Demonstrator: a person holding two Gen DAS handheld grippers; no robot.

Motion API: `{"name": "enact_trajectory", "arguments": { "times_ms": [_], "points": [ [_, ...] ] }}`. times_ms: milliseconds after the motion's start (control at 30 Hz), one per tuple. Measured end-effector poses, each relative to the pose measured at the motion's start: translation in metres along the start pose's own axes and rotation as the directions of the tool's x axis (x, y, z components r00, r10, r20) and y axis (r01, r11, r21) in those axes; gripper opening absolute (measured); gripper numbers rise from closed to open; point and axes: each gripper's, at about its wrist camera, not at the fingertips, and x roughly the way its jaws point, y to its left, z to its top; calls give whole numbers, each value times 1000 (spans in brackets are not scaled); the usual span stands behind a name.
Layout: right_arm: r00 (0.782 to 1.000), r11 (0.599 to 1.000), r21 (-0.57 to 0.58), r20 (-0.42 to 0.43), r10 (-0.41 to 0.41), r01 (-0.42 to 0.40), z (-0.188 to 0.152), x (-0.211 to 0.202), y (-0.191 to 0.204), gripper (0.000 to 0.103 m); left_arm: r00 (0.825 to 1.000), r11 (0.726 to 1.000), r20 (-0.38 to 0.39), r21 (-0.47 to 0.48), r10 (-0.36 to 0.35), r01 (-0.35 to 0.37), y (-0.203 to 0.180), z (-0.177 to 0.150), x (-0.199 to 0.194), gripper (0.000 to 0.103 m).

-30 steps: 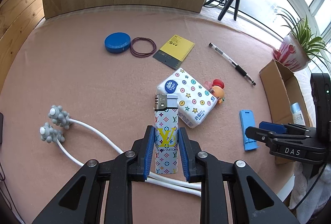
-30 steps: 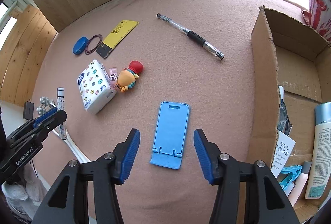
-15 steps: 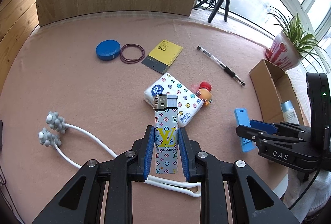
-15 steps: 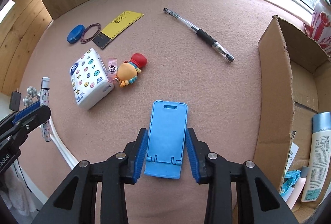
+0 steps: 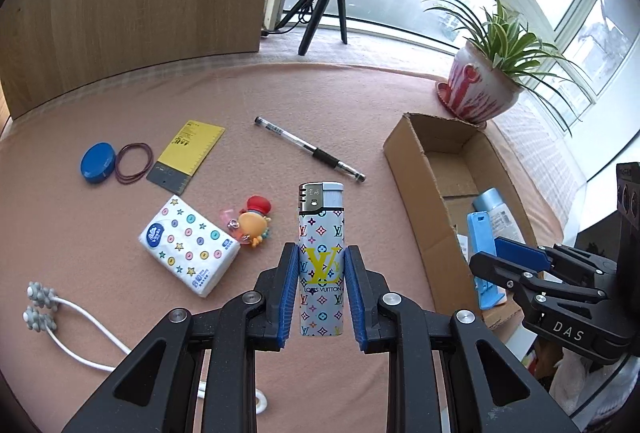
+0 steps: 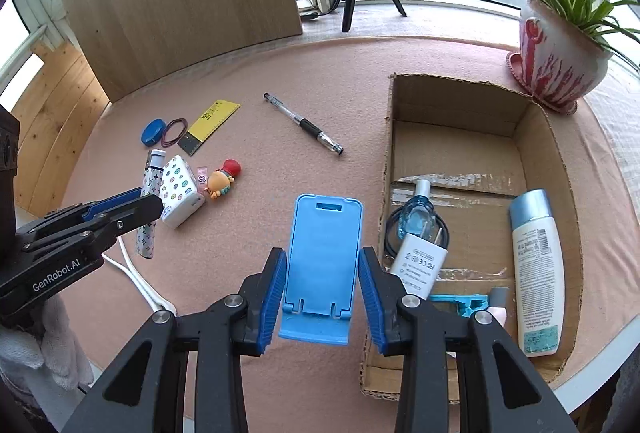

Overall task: Organize objects
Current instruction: 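Lift the lighter and phone stand and carry both toward the box, then lower the lighter and phone stand into the box and open both grippers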

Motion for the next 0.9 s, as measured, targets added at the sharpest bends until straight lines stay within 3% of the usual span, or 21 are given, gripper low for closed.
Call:
{"name": "enact_trajectory", "arguments": {
  "times_ms": [300,467,700,900],
  "points": [
    [994,991,91,41,-98,94,-8,-25,-67,34,995,984,-39,144,-95,100,-96,10,30,25],
    [994,987,122,30,-109,104,-14,-24,-89,34,992,974,-59,196,-108,117,-132,12,45,25],
    [993,984,140,24,-115,110,-15,-23,-107,34,995,970,-57,222,-85,96,-150,18,58,25],
    [993,979,164,2,-122,120,-14,-17,-118,39,996,978,-57,191,-75,84,-141,20,58,26]
  ]
}}
